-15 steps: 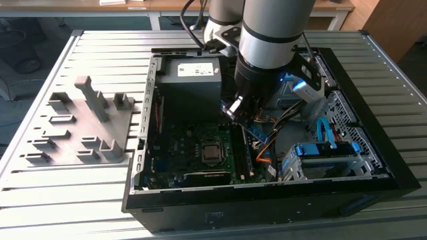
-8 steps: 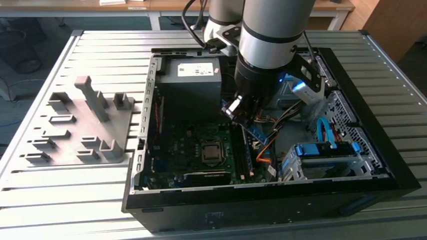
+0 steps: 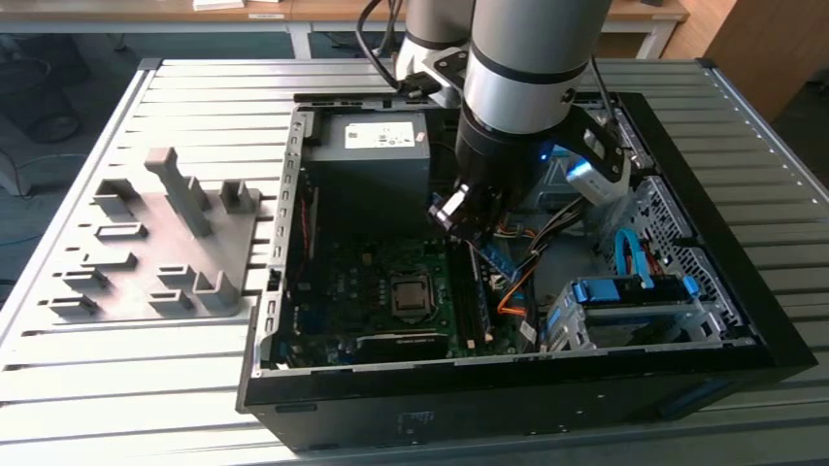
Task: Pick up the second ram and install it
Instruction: 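Insert the second ram into the second slot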
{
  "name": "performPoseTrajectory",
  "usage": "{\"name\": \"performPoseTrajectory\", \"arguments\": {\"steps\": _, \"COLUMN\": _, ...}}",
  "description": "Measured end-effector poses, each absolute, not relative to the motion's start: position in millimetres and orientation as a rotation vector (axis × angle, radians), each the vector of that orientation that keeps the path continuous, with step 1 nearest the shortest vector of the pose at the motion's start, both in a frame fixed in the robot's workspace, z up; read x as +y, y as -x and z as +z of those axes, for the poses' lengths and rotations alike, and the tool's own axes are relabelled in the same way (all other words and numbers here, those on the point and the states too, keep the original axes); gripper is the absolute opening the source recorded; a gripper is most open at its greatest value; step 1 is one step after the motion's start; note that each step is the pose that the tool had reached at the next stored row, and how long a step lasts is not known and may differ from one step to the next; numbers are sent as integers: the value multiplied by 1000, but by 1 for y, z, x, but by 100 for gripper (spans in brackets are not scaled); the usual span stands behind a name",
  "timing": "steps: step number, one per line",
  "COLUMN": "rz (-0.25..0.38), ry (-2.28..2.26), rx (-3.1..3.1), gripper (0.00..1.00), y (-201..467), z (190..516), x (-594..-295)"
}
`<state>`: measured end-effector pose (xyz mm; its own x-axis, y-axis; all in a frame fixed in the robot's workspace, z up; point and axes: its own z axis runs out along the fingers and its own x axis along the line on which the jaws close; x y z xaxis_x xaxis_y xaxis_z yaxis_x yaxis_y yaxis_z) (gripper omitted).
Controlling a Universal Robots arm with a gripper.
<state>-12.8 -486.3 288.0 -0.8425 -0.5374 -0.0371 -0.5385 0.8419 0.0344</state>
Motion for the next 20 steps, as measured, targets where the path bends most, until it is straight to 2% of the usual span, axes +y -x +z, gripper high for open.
{"name": "performPoseTrajectory", "arguments": {"steps": 20, "rz": 65, "ry": 718, "rx": 3029, "gripper": 14, "y": 13, "z": 288, "x": -486}}
